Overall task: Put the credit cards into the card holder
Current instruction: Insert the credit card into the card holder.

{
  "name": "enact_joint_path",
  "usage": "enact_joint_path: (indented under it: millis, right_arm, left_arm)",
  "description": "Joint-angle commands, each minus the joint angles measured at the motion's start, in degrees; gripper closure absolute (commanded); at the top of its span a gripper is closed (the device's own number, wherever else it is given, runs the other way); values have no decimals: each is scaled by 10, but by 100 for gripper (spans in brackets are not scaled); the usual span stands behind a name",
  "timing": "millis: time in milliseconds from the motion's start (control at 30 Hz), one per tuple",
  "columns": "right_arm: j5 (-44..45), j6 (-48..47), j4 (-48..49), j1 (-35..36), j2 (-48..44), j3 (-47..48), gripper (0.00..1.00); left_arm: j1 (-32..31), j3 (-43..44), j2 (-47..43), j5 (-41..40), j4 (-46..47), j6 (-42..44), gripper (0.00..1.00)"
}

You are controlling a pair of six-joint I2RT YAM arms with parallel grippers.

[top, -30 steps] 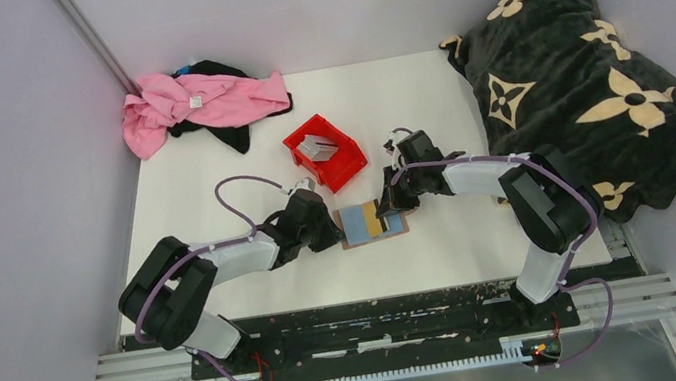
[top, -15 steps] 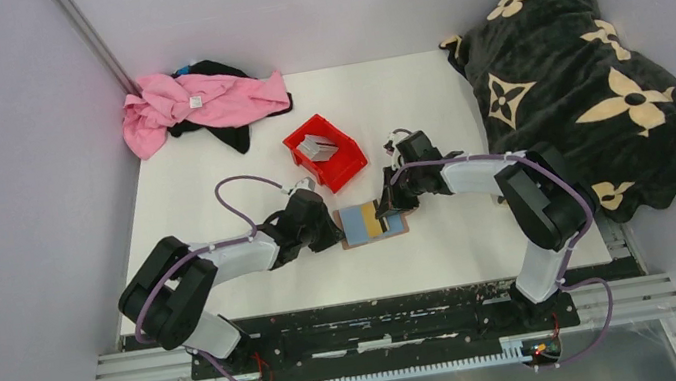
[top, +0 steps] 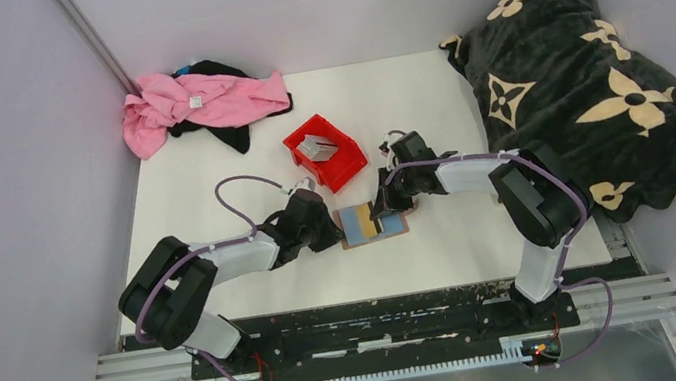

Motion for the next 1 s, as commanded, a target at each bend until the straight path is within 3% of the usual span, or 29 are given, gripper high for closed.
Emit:
enact_joint_path:
  millis: [0,267,567,967]
  right_arm:
    - [52,-12,-30,20,34,-3,99]
    - [62,-21,-51,31,41,9,99]
    - [106,-41,-110,42,23,30,59]
    - [143,-54,-167,79,39,81,49]
  left_arm:
    - [-14,-34,51,-13,-98,43,97]
    - [-14,-32,52,-13,-99,44,97]
    - [-15,-31,56,-13,-98,44,97]
    - [-22,-35,50,-9,-84,37,97]
